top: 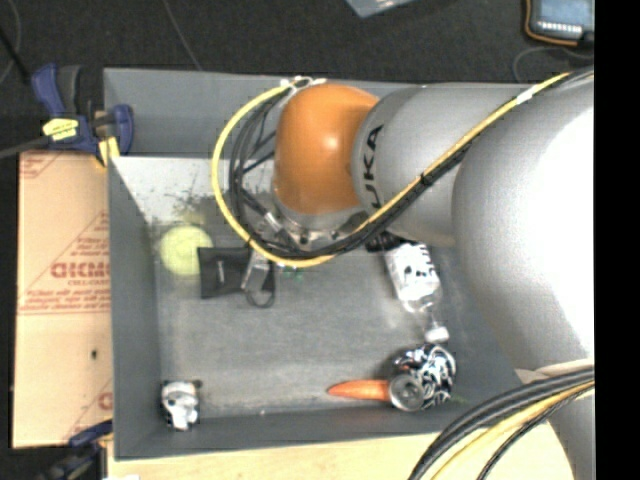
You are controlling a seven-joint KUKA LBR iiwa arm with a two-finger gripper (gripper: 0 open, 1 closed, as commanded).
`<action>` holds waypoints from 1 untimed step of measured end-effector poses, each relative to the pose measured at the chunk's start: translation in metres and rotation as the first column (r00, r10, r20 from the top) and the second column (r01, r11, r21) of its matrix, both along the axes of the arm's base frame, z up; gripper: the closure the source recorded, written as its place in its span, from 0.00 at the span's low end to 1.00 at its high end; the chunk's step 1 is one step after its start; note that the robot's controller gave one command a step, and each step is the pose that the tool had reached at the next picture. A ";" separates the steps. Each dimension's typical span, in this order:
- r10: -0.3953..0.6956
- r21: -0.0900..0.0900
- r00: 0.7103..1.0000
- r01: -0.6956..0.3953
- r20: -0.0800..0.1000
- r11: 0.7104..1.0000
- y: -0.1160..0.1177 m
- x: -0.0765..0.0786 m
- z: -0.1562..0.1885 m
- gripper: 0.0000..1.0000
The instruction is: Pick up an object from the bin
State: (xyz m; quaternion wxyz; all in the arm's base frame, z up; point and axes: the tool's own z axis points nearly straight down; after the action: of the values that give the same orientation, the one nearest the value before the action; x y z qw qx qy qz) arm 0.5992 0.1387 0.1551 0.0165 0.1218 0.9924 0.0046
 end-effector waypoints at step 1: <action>-0.013 -0.008 0.999 0.013 -0.036 1.000 -0.006 -0.025 0.005 1.00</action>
Offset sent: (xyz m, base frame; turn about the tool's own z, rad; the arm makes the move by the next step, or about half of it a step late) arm -0.0353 -0.0099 -0.0851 0.0322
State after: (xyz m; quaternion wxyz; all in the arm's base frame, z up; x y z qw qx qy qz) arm 0.5746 0.1327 0.1598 -0.0008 0.1284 0.9917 -0.0014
